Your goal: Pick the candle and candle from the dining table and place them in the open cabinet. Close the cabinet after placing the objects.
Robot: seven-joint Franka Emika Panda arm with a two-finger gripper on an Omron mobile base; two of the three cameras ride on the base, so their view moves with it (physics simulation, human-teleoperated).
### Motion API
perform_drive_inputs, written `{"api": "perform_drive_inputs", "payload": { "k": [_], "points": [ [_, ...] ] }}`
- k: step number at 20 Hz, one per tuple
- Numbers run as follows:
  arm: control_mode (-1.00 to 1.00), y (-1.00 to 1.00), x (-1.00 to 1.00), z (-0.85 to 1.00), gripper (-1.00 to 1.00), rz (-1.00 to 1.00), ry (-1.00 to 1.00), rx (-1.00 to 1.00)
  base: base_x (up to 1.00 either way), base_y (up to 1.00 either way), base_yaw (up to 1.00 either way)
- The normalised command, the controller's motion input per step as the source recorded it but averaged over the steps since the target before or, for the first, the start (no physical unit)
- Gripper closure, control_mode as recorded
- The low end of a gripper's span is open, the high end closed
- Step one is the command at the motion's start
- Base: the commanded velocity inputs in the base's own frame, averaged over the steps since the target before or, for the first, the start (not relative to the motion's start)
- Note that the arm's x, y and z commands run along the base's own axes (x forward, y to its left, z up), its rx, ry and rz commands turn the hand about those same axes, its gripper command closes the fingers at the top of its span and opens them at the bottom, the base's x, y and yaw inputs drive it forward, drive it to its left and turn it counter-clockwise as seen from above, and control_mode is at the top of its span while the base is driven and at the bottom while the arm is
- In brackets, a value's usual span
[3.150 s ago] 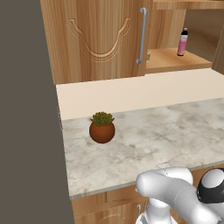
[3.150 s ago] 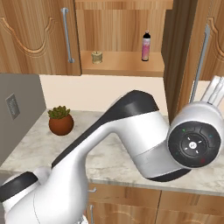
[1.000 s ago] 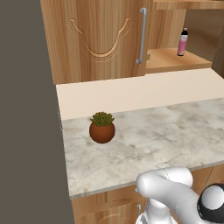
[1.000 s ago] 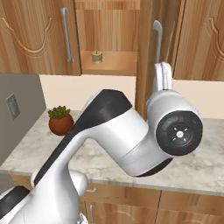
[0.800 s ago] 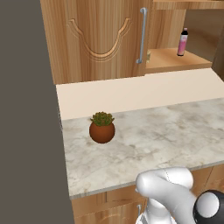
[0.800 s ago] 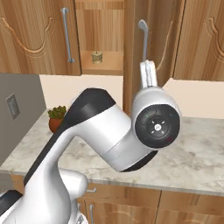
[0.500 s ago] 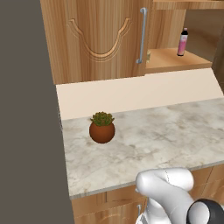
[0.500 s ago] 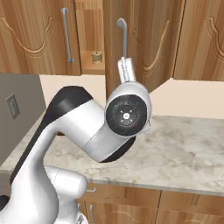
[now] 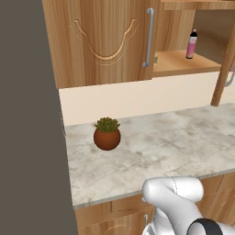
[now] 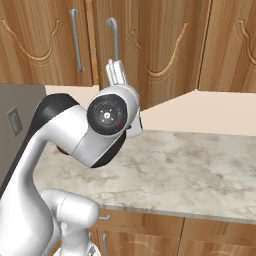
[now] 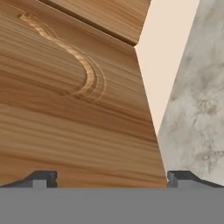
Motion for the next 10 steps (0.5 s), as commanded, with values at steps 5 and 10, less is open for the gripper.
{"api": "perform_drive_inputs", "payload": {
  "k": [5,10],
  "points": [
    [-1.0,0.45,0.54,0.0,-1.0,0.04,0.0,0.0,0.0,0.0,0.0],
    [-1.0,0.32,0.69,-0.01,-1.0,0.01,0.03,0.03,0.0,0.0,0.0]
  ]
}}
